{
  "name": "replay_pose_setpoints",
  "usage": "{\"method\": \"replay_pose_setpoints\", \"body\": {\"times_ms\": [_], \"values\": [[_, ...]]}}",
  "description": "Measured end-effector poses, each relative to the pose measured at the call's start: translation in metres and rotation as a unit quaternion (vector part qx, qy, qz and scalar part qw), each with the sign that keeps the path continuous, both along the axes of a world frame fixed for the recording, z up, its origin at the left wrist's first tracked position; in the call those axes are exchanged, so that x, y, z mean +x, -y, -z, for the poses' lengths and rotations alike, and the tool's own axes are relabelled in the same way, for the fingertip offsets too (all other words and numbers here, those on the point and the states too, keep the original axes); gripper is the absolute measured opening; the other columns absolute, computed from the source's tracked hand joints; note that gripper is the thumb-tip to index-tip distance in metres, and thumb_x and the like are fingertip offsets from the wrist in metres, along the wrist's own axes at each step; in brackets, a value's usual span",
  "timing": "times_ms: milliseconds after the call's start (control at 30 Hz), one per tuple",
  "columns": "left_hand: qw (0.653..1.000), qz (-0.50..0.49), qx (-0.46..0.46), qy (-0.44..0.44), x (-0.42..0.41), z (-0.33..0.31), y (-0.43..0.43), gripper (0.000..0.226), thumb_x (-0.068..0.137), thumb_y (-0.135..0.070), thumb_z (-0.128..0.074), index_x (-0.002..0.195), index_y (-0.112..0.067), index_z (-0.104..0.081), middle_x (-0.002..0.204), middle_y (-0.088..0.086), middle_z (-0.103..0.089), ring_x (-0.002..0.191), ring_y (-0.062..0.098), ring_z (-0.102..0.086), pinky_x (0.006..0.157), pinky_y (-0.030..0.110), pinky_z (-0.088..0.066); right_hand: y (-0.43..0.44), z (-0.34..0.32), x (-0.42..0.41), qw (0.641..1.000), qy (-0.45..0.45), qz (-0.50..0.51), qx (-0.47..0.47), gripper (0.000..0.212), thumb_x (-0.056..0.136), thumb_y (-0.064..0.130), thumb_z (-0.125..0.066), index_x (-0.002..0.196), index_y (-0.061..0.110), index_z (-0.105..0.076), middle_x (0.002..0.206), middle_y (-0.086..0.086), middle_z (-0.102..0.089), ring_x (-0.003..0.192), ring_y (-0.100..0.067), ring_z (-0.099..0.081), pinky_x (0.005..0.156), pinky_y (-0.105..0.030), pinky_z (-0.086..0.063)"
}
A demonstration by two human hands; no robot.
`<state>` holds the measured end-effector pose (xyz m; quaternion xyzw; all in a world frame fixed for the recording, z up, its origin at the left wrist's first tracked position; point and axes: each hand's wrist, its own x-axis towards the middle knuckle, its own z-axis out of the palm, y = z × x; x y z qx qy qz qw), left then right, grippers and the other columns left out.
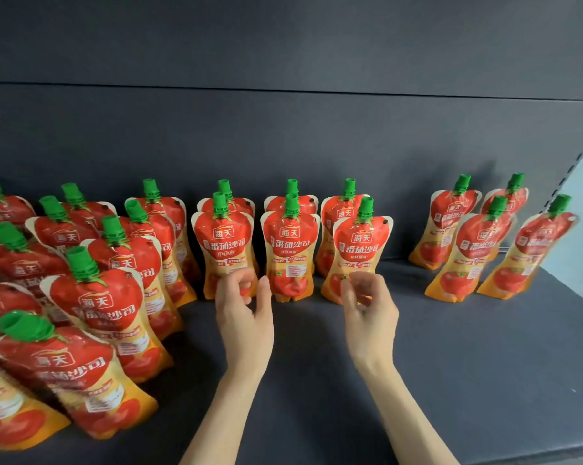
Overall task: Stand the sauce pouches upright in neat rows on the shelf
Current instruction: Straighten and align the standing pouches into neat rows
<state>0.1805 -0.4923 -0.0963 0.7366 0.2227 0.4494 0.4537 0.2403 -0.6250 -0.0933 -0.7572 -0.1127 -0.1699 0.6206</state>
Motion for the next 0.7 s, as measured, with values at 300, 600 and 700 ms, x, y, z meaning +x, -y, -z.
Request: {"method": "replay_pose_setpoints", "body": {"times_ms": [300, 600, 700], "values": [[0.991, 0.121, -0.008, -0.055, 0.030, 0.004, 0.060, 0.025, 0.087, -0.028, -0.061, 0.111, -0.019, -0.056, 0.106, -0.009, -0.061, 0.102, 0.006, -0.057, 0.080, 0.012, -0.045, 0.046, -0.005, 0.060, 0.983, -0.087, -0.155, -0.042, 0.039, 0.081, 0.027, -0.070, 0.115, 0.017, -0.053, 0.114, 0.002, -0.063, 0.105, -0.011, -0.061, 0.093, -0.035, -0.051], [0.981, 0.167, -0.067, -0.066, 0.039, 0.003, 0.080, 0.037, 0.079, -0.046, -0.058, 0.112, -0.029, -0.054, 0.104, -0.023, -0.060, 0.104, -0.004, -0.056, 0.083, 0.008, -0.044, 0.062, 0.002, 0.058, 0.926, -0.104, -0.363, -0.011, 0.015, 0.090, 0.015, -0.059, 0.103, 0.010, -0.066, 0.099, -0.004, -0.070, 0.093, -0.016, -0.067, 0.084, -0.028, -0.055], [0.986, 0.128, -0.086, -0.063, 0.026, 0.004, 0.066, 0.034, 0.083, -0.038, -0.059, 0.115, -0.025, -0.055, 0.104, -0.019, -0.062, 0.101, -0.004, -0.058, 0.084, 0.013, -0.046, 0.053, -0.002, 0.059, 0.923, -0.111, -0.370, 0.003, 0.017, 0.090, 0.015, -0.060, 0.105, 0.011, -0.066, 0.102, 0.000, -0.070, 0.095, -0.009, -0.066, 0.083, -0.022, -0.052]]}}
